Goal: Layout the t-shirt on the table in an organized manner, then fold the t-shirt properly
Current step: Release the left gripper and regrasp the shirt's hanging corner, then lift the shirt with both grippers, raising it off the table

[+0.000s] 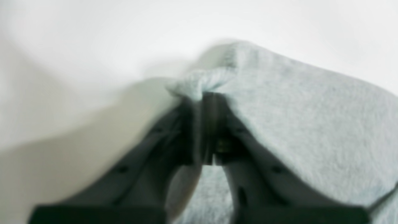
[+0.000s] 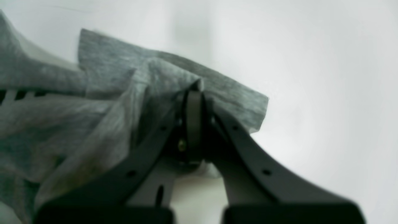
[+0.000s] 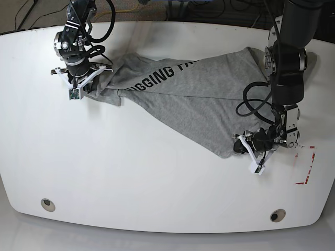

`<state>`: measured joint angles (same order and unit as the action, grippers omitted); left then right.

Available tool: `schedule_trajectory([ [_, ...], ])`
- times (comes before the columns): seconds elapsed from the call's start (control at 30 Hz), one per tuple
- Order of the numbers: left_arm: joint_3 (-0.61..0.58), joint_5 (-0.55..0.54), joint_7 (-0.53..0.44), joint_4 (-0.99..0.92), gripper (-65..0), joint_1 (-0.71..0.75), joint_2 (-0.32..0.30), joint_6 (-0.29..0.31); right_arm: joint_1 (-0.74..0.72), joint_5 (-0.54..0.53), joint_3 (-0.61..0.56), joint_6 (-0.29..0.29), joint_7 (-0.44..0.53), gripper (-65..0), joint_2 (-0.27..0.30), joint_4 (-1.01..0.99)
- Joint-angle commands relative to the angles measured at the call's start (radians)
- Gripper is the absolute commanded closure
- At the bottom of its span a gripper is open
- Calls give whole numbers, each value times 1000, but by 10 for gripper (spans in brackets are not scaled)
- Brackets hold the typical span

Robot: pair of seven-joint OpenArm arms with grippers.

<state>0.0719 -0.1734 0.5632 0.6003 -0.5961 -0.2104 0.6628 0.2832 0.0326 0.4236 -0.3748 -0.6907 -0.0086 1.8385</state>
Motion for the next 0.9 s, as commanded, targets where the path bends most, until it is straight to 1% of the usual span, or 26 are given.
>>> schedule_trajectory([
  [0.0,-2,22,33,8,0,-18,-10,-4,-8,-4,1,1,22,0,6,22],
  [0.2,4,18,36,14,0,-18,-14,4,-12,-4,1,1,24,0,6,23],
  [0.3,19,15,53,63,0,-15,-40,5,-19,-4,2,1,19,0,6,45],
  [0.37,55,13,91,108,0,6,-53,5,-16,-4,2,1,19,0,5,69],
  [0.5,174,16,180,231,0,51,-57,35,-16,-4,5,1,19,0,-15,122],
  [0.57,214,18,225,287,0,64,-57,35,-17,-4,5,1,18,0,-17,145],
  [0.7,266,16,303,393,0,83,-76,35,-22,-4,4,1,18,0,-18,171],
  [0.87,331,16,364,499,0,101,-82,35,-39,-4,-2,1,18,0,-17,172],
])
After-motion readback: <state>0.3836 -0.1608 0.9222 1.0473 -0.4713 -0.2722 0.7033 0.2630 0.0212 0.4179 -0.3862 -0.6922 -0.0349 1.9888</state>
